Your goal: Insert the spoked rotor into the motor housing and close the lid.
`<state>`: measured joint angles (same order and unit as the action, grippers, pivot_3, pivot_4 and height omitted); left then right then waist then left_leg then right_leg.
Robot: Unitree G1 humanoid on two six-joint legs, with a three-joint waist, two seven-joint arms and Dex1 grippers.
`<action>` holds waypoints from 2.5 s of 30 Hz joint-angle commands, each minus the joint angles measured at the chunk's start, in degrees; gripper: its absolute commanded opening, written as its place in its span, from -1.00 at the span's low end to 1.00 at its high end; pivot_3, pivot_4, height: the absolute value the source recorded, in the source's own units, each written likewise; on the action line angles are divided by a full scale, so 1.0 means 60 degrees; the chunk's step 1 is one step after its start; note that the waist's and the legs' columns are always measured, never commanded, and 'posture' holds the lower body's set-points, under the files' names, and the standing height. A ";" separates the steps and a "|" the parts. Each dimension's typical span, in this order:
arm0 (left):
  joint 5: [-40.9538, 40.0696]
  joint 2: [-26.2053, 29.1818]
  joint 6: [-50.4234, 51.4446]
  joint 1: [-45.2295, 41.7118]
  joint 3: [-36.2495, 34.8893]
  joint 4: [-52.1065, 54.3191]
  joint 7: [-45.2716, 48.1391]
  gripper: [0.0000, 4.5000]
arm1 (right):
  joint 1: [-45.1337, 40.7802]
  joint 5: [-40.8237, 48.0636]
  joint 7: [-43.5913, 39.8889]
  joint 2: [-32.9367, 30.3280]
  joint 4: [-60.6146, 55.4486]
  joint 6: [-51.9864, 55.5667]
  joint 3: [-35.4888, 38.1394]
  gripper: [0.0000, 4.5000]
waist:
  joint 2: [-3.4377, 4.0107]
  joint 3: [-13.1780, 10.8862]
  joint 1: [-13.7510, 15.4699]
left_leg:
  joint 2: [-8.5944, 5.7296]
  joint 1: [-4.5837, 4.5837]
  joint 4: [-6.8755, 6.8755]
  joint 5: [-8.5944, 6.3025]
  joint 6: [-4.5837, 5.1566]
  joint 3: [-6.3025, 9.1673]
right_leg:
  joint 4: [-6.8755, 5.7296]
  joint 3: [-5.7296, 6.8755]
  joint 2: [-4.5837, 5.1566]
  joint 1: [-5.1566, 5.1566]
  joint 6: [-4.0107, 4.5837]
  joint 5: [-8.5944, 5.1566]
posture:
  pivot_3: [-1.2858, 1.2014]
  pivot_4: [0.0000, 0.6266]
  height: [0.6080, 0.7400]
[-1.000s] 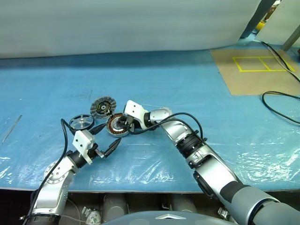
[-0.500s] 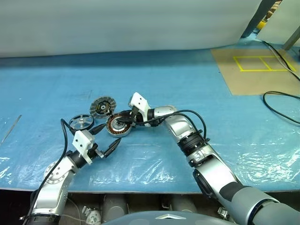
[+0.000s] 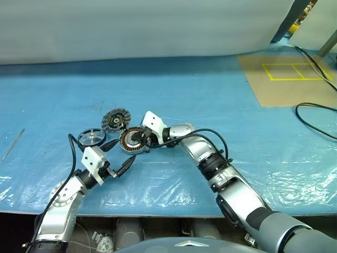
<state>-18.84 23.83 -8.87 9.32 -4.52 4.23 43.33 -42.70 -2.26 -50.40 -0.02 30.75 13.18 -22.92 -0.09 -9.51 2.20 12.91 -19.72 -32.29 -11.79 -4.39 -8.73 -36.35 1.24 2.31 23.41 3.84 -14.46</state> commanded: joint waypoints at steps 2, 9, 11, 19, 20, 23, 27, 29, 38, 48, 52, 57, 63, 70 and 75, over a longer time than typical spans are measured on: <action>-0.0001 0.0025 -0.0186 -0.0112 -0.0052 0.0086 0.0045 1.00 | 0.0118 -0.0721 0.0024 -0.0041 0.0077 0.0046 -0.0821 -0.98 | 0.0000 0.0000 -0.0017 | 0.0001 0.0007 0.0001 0.0000 0.0000 0.0000 | 0.0000 0.0000 -0.0001 -0.0008 0.0000 0.0000 | 0.03 -0.52 1.00; 0.0011 0.0046 -0.0180 -0.0147 -0.0053 0.0031 0.0082 1.00 | 0.0165 -0.0544 -0.0251 0.0098 -0.0266 -0.0263 -0.0844 -0.98 | 0.0000 0.0000 -0.0073 | 0.0001 0.0035 0.0003 -0.0001 0.0000 -0.0004 | -0.0003 -0.0008 -0.0001 -0.0026 0.0000 -0.0001 | 0.03 -0.52 1.00; 0.0020 0.0045 -0.0177 -0.0143 -0.0044 0.0035 0.0079 1.00 | 0.0116 -0.0684 -0.0227 0.0087 -0.0167 -0.0363 -0.0936 -0.98 | 0.0000 0.0000 -0.0113 | 0.0000 0.0032 0.0005 -0.0001 0.0000 -0.0004 | -0.0002 -0.0008 -0.0001 -0.0025 0.0000 -0.0001 | 0.03 -0.52 1.00; 0.0020 0.0039 -0.0181 -0.0126 -0.0042 0.0038 0.0076 1.00 | -0.0034 -0.0315 0.0417 0.0575 0.0093 -0.0715 -0.0246 -0.98 | 0.0001 0.0000 -0.0229 | 0.0001 0.0018 0.0010 -0.0001 0.0000 -0.0003 | 0.0001 -0.0006 -0.0003 -0.0011 0.0001 -0.0001 | 0.03 -0.52 1.00; 0.0025 0.0038 -0.0181 -0.0131 -0.0036 0.0030 0.0078 1.00 | -0.0046 -0.0304 0.0412 0.0595 0.0143 -0.0704 -0.0215 -0.98 | 0.0001 -0.0001 -0.0225 | 0.0001 0.0017 0.0010 -0.0001 0.0000 -0.0003 | 0.0001 -0.0006 -0.0002 -0.0009 0.0001 -0.0001 | 0.03 -0.52 1.00; 0.0033 0.0036 -0.0179 -0.0146 -0.0026 0.0006 0.0081 1.00 | -0.0054 -0.0409 0.0280 0.0538 0.0295 -0.0547 -0.0319 -0.98 | 0.0002 -0.0001 -0.0205 | -0.0002 0.0017 0.0009 -0.0001 0.0000 -0.0003 | 0.0003 -0.0005 0.0001 -0.0009 0.0002 -0.0001 | 0.03 -0.52 1.00; 0.0043 0.0030 -0.0174 -0.0122 -0.0009 0.0017 0.0077 1.00 | 0.0085 -0.0654 0.0018 0.0354 0.0272 -0.0350 -0.0666 -0.98 | 0.0001 -0.0001 -0.0199 | -0.0003 0.0013 0.0007 -0.0001 0.0001 -0.0002 | 0.0004 -0.0005 0.0003 -0.0014 0.0002 -0.0001 | 0.03 -0.52 1.00; 0.0046 0.0025 -0.0172 -0.0109 -0.0003 0.0022 0.0071 1.00 | 0.0125 -0.0716 0.0032 0.0326 0.0239 -0.0299 -0.0756 -0.98 | 0.0001 -0.0001 -0.0200 | -0.0001 0.0015 0.0008 -0.0001 0.0001 -0.0002 | 0.0003 -0.0005 0.0001 -0.0014 0.0001 -0.0001 | 0.03 -0.52 1.00; 0.0065 0.0003 -0.0184 -0.0095 0.0004 0.0032 0.0028 1.00 | 0.0279 0.0204 -0.0811 0.0353 -0.0385 0.0299 -0.0375 -0.98 | 0.0000 0.0000 -0.0199 | -0.0003 0.0021 0.0008 -0.0001 0.0001 -0.0002 | 0.0004 -0.0006 0.0002 -0.0022 0.0002 -0.0001 | 0.03 -0.52 1.00; -0.0197 0.0128 -0.0278 0.0045 -0.0586 0.0160 -0.0009 1.00 | 0.0033 0.1065 -0.0363 0.0572 -0.0702 -0.0314 0.0821 -0.98 | 0.0001 -0.0002 -0.0184 | 0.0000 0.0007 0.0007 0.0000 0.0001 0.0001 | 0.0006 -0.0002 0.0000 0.0002 0.0002 -0.0001 | 0.03 -0.52 1.00; -0.0174 0.0123 -0.0286 0.0062 -0.0643 0.0178 -0.0013 1.00 | 0.0031 0.0582 -0.0182 0.0504 -0.0418 -0.0523 0.0381 -0.98 | 0.0000 -0.0002 -0.0186 | -0.0001 0.0007 0.0007 0.0000 0.0001 0.0001 | 0.0007 -0.0001 0.0001 0.0002 0.0002 -0.0001 | 0.03 -0.52 1.00; -0.0301 0.0283 -0.0162 0.0128 -0.0962 0.0297 -0.0044 1.00 | 0.0098 0.0276 -0.0088 0.0437 -0.0269 -0.0716 0.0147 -0.98 | -0.0001 -0.0002 -0.0187 | -0.0001 0.0006 0.0007 0.0000 0.0000 0.0002 | 0.0007 0.0000 0.0000 0.0002 0.0001 -0.0001 | 0.03 -0.52 1.00; -0.1110 0.1292 0.1391 0.0102 -0.1364 0.0617 0.0496 1.00 | 0.0188 0.0617 -0.0781 0.0111 -0.0658 -0.0516 0.0258 -0.98 | -0.0002 -0.0003 -0.0179 | -0.0003 0.0008 0.0004 0.0000 0.0000 0.0004 | 0.0006 0.0001 0.0001 0.0002 0.0001 0.0000 | 0.03 -0.52 1.00; -0.1614 0.3270 0.2363 -0.0966 -0.1705 -0.0186 0.2308 1.00 | 0.0368 0.1036 -0.1510 -0.0398 -0.1459 -0.0183 0.0331 -0.98 | -0.0011 -0.0006 -0.0118 | 0.0000 0.0015 0.0001 0.0001 0.0001 0.0009 | 0.0000 0.0009 -0.0003 0.0003 0.0000 0.0000 | 0.03 -0.52 1.00; -0.1550 0.4572 0.2737 -0.2234 -0.1528 -0.1501 0.3887 0.57 | 0.0418 0.1038 -0.1587 -0.0635 -0.1654 -0.0123 0.0357 -1.00 | -0.0012 -0.0006 -0.0046 | -0.0007 0.0026 -0.0006 0.0001 0.0000 0.0009 | -0.0004 0.0005 0.0000 -0.0001 0.0000 0.0001 | 0.03 -0.52 1.00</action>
<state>-28.07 49.12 7.27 -2.68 -13.13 -2.85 63.49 -40.11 2.50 -59.61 -4.03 23.39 12.55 -21.27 -0.17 -9.54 1.92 12.86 -19.57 -32.32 -11.78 -4.39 -8.68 -36.39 1.28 2.31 23.41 3.84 -14.46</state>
